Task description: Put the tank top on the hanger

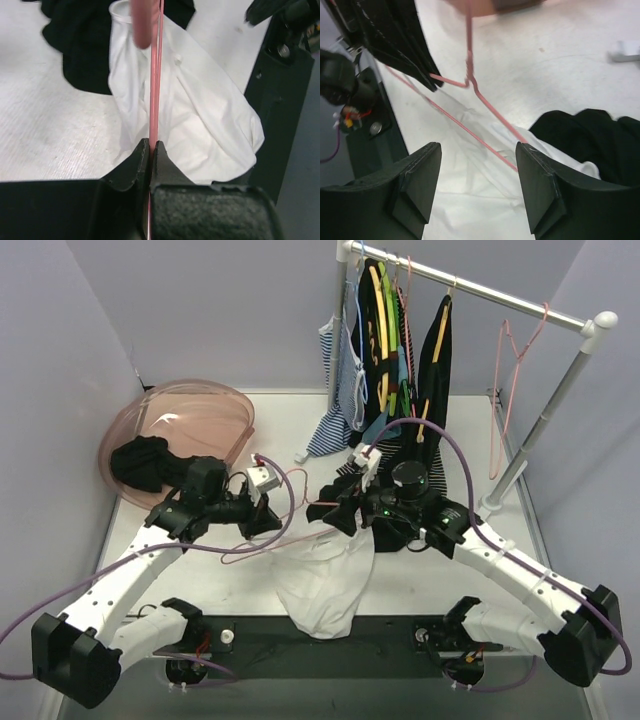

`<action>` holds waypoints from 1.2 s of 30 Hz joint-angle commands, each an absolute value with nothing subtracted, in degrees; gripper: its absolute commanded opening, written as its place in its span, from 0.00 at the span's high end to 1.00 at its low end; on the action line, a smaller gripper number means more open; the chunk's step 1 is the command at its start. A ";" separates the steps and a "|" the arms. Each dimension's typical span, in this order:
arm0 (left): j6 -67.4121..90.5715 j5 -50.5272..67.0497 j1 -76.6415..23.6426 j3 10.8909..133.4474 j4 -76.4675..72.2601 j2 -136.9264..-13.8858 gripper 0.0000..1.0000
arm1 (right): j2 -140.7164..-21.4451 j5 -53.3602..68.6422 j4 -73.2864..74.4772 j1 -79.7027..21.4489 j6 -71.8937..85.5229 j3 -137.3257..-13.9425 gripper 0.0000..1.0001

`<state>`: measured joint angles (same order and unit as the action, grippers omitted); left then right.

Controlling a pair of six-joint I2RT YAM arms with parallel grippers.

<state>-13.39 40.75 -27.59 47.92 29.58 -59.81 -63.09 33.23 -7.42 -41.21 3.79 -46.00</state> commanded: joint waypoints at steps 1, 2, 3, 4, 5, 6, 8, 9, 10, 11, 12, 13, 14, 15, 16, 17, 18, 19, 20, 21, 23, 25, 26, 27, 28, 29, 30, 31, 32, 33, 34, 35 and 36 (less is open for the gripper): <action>-3.79 40.96 -23.73 46.24 20.22 -54.68 1.00 | -56.96 20.13 -7.03 -40.34 12.99 -48.69 0.37; -3.26 40.87 -23.38 45.19 19.52 -54.23 1.00 | -55.47 19.69 -6.77 -40.52 13.79 -48.69 0.37; -2.64 40.78 -23.29 44.57 19.25 -53.97 1.00 | -54.76 17.77 -6.51 -40.69 14.84 -48.78 0.37; -1.33 40.69 -23.03 44.30 19.07 -53.88 1.00 | -54.32 17.32 -5.20 -40.78 15.64 -48.95 0.37; -0.71 40.69 -22.51 43.51 19.07 -54.05 1.00 | -53.45 16.53 -4.23 -40.96 16.78 -48.96 0.37; -0.27 40.08 -22.15 43.24 19.07 -54.05 1.00 | -53.26 14.70 -3.09 -41.04 17.14 -48.87 0.38; 3.24 38.59 -21.01 42.37 18.99 -53.70 1.00 | -52.91 12.23 1.39 -41.05 18.71 -48.34 0.41; 4.12 37.63 -20.48 42.02 18.90 -53.61 1.00 | -52.74 11.43 2.28 -41.04 19.42 -46.86 0.42; 6.13 37.10 -19.96 41.66 18.46 -53.27 1.00 | -52.56 9.95 3.16 -41.13 20.12 -46.06 0.44; 7.46 36.13 -19.60 41.31 18.11 -53.09 1.00 | -52.21 9.32 3.43 -41.05 21.08 -44.92 0.47; 9.65 35.25 -18.82 40.61 17.67 -52.91 1.00 | -52.12 8.97 3.60 -41.13 22.75 -43.26 0.50; 10.45 35.07 -18.55 40.34 16.97 -52.74 1.00 | -52.21 8.62 3.78 -41.05 23.29 -42.29 0.53; 11.42 34.63 -18.37 40.08 16.70 -52.65 1.00 | -52.56 7.83 3.87 -41.13 24.07 -41.67 0.56; 12.64 34.45 -18.28 39.73 16.53 -52.65 1.00 | -53.34 7.21 4.22 -41.05 24.78 -41.05 0.57; 13.18 34.19 -18.11 39.55 16.00 -52.47 1.00 | -55.96 7.03 5.70 -40.78 24.79 -41.31 0.57; 13.62 34.19 -18.11 39.46 15.74 -52.38 1.00 | -57.55 6.94 6.58 -40.43 24.70 -41.48 0.58; 14.32 34.19 -18.02 39.46 15.47 -52.47 1.00 | -59.40 7.03 7.72 -40.17 24.35 -41.92 0.58; 14.50 34.36 -17.93 39.46 15.47 -52.56 1.00 | -62.81 7.21 7.91 -40.17 24.17 -42.71 0.58; 14.50 34.63 -17.93 39.64 15.56 -52.56 1.00 | -64.49 7.56 8.00 -40.17 23.82 -43.24 0.58; 14.59 34.72 -17.76 39.81 15.73 -52.47 1.00 | -66.16 7.65 8.17 -40.08 23.04 -43.85 0.57; 14.59 35.07 -17.75 40.08 16.17 -52.38 1.00 | -70.30 6.86 8.61 -39.82 22.41 -45.87 0.57; 14.41 35.51 -17.40 40.08 16.70 -52.12 1.00 | -73.54 7.64 8.70 -38.15 21.54 -47.54 0.57; 14.41 35.68 -17.40 40.08 16.79 -52.03 1.00 | -74.52 8.17 8.79 -37.54 21.19 -48.07 0.57; 14.33 35.77 -17.40 40.08 17.14 -52.03 1.00 | -75.40 8.35 9.05 -36.75 20.75 -48.69 0.57; 14.33 35.77 -17.32 39.90 17.31 -51.94 1.00 | -77.06 8.52 9.14 -36.56 19.61 -49.13 0.57; 14.24 35.77 -17.23 39.90 17.40 -51.86 1.00 | -77.95 8.53 9.31 -36.39 19.08 -50.17 0.57; 14.24 35.95 -17.23 39.90 17.49 -51.77 1.00 | -78.74 8.70 9.75 -36.39 18.55 -50.62 0.57; 14.24 35.86 -17.14 39.82 17.49 -51.68 1.00 | -80.32 8.88 9.84 -36.39 18.20 -51.06 0.57; 14.33 35.95 -17.05 39.73 17.49 -51.59 1.00 | -80.94 9.14 9.84 -36.30 17.85 -51.67 0.57; 14.41 35.95 -16.96 39.73 17.49 -51.50 1.00 | -82.25 9.66 9.76 -36.30 17.75 -51.85 0.57; 14.50 35.95 -16.96 39.73 17.40 -51.42 1.00 | -82.96 9.93 9.67 -36.21 17.58 -52.12 0.57; 14.59 36.03 -16.79 39.81 17.49 -51.33 1.00 | -83.58 10.37 9.67 -36.04 17.67 -52.47 0.57; 14.59 36.12 -16.79 39.81 17.49 -51.24 1.00 | -84.72 10.81 9.58 -36.04 17.67 -52.64 0.57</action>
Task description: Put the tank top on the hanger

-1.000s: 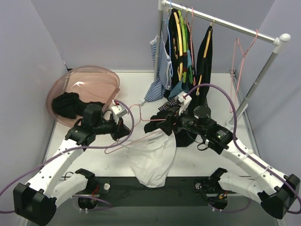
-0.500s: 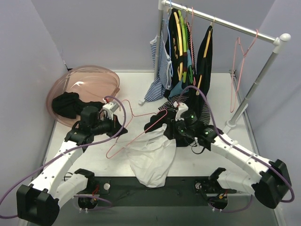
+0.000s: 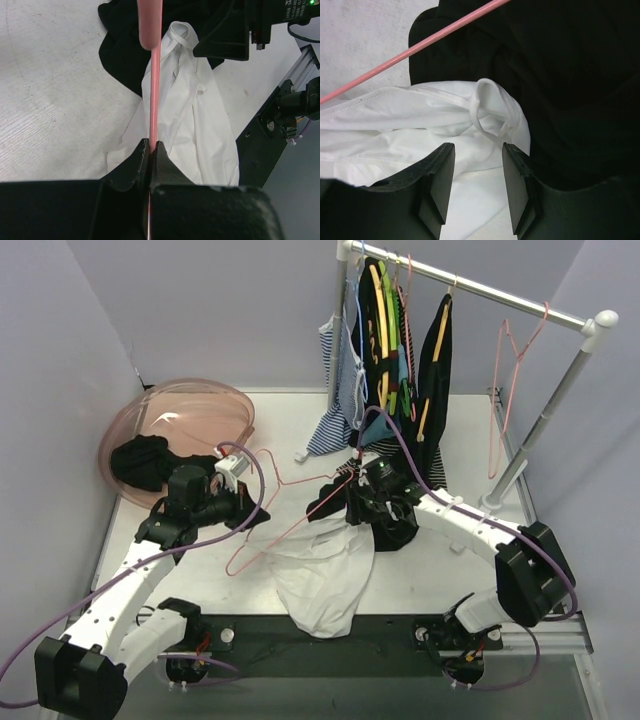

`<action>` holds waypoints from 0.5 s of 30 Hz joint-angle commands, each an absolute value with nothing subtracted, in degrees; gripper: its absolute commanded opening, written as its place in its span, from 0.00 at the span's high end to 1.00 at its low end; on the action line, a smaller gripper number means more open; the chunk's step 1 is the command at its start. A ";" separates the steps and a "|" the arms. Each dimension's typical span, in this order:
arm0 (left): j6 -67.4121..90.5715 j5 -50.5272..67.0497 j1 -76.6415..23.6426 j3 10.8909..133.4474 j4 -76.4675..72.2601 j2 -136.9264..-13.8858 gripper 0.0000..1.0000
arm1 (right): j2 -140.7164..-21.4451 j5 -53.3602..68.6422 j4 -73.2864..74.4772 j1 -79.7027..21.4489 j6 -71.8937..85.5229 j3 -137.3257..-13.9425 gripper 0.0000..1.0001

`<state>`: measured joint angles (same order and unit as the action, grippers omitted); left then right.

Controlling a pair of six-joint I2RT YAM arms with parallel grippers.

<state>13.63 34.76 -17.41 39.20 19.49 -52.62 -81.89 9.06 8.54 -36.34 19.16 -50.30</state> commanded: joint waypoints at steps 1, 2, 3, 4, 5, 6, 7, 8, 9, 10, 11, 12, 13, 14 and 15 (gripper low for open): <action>14.59 36.12 -16.70 39.81 17.58 -51.07 1.00 | -85.25 10.98 9.41 -36.04 17.75 -52.73 0.58; 14.50 36.12 -16.61 39.90 17.67 -50.98 1.00 | -85.69 11.07 9.40 -36.04 17.84 -52.73 0.58; 14.41 36.12 -16.52 39.90 18.01 -50.80 1.00 | -86.30 11.07 9.14 -36.12 17.84 -52.73 0.59; 14.41 36.21 -16.44 39.90 18.19 -50.71 1.00 | -86.48 10.90 9.14 -36.04 17.84 -52.65 0.59; 14.41 36.21 -16.35 39.99 18.28 -50.63 1.00 | -86.75 10.64 9.14 -36.04 18.02 -52.65 0.59; 14.41 36.38 -16.17 39.90 18.37 -50.45 1.00 | -86.92 10.46 9.14 -35.95 18.02 -52.47 0.59; 14.50 36.47 -16.17 39.82 18.37 -50.36 1.00 | -87.01 10.28 9.05 -35.86 17.93 -52.38 0.60; 14.59 36.47 -16.17 39.81 18.46 -50.36 1.00 | -87.10 10.11 9.05 -35.77 18.02 -52.38 0.60; 14.68 36.56 -16.08 39.55 18.46 -50.10 1.00 | -87.36 10.11 8.97 -35.60 17.93 -52.30 0.61; 14.76 36.56 -16.08 39.46 18.46 -50.01 1.00 | -87.45 10.19 8.96 -35.51 17.93 -52.29 0.70; 15.03 36.56 -16.08 39.38 18.46 -49.84 1.00 | -87.63 10.37 8.96 -35.42 17.93 -52.29 0.74; 15.12 36.65 -16.08 39.20 18.54 -49.57 1.00 | -87.89 10.28 8.96 -35.25 17.84 -52.38 0.78; 15.20 36.65 -16.08 39.03 18.46 -49.40 1.00 | -88.06 10.28 8.96 -35.16 17.84 -52.30 0.84; 15.38 36.82 -16.08 38.85 18.37 -49.05 1.00 | -88.33 10.11 9.05 -34.98 17.84 -52.29 0.87; 15.38 37.00 -16.08 38.67 18.28 -48.87 1.00 | -88.42 10.11 9.05 -34.98 17.75 -52.29 0.93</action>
